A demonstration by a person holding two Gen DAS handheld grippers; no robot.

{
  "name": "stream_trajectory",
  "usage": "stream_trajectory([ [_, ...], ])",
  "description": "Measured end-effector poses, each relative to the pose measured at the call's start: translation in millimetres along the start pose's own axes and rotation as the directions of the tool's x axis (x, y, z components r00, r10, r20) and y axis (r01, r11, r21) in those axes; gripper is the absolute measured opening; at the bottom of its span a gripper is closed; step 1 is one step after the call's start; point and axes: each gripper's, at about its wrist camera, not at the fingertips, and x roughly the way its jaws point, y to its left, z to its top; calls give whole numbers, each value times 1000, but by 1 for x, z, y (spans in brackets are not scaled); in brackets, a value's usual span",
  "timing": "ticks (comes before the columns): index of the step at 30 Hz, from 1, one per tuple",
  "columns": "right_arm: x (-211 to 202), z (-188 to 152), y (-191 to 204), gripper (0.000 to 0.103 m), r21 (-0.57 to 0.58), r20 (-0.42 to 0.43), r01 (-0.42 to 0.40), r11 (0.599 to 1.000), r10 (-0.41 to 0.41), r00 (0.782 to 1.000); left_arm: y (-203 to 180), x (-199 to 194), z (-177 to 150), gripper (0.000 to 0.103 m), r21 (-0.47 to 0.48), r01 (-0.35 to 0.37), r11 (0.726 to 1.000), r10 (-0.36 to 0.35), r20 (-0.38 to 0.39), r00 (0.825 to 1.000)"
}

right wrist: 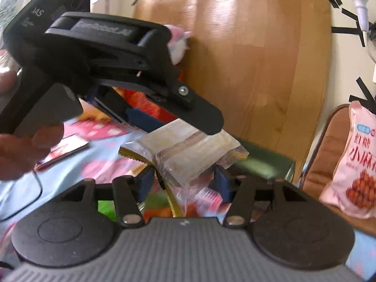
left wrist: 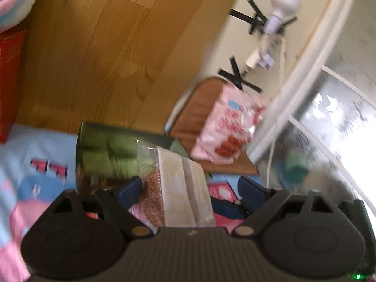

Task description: Organize snacks

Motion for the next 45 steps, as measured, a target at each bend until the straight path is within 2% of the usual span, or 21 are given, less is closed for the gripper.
stream_trajectory([
  [5, 42, 15, -41, 59, 49, -20, 62, 997, -61, 998, 15, 53, 28, 92, -27, -26, 999, 27, 15, 1000],
  [7, 53, 15, -55, 60, 63, -11, 135, 989, -134, 991, 19, 70, 30, 92, -41, -44, 998, 44, -3, 999],
  [9, 60, 10, -67, 60, 80, -35, 217, 973, -215, 976, 20, 74, 27, 92, -29, -108, 994, 108, 1, 994],
  [10, 58, 7, -72, 60, 110, -51, 227, 968, -223, 974, 19, 72, 23, 92, -11, -134, 991, 134, 8, 991],
  [14, 19, -10, -74, 60, 206, -3, 182, 961, -185, 983, 8, 47, 3, 92, 69, -217, 974, 214, 55, 975],
  [18, -7, -33, -64, 61, 293, 23, 155, 943, -169, 985, 12, 9, -26, 92, 70, -293, 953, 287, 91, 954],
  [23, -21, -61, -38, 61, 391, 7, 133, 911, -147, 989, 19, -30, -74, 92, 74, -437, 896, 429, 105, 897],
  [26, -25, -62, -18, 61, 372, 0, 104, 922, -112, 994, 38, -53, -96, 92, 16, -500, 866, 496, 104, 862],
  [29, -27, -59, -2, 61, 348, 11, 77, 934, -86, 996, 61, -71, -109, 92, -72, -522, 850, 527, 68, 847],
  [32, -22, -55, 10, 60, 363, -10, 29, 931, -27, 1000, 74, -85, -117, 92, -130, -517, 846, 527, 55, 848],
  [35, -17, -57, 19, 57, 360, -40, 14, 933, 0, 999, 77, -90, -120, 92, -123, -537, 834, 547, 61, 835],
  [37, -13, -61, 24, 45, 359, -70, 13, 933, 13, 997, 78, -86, -123, 92, -111, -555, 824, 563, 53, 825],
  [42, -8, -70, 24, 41, 379, -111, 38, 925, 5, 994, 84, -72, -133, 92, -96, -594, 799, 597, 14, 802],
  [45, -7, -71, 22, 42, 391, -125, 48, 919, 1, 992, 78, -66, -138, 92, -47, -629, 776, 631, 23, 776],
])
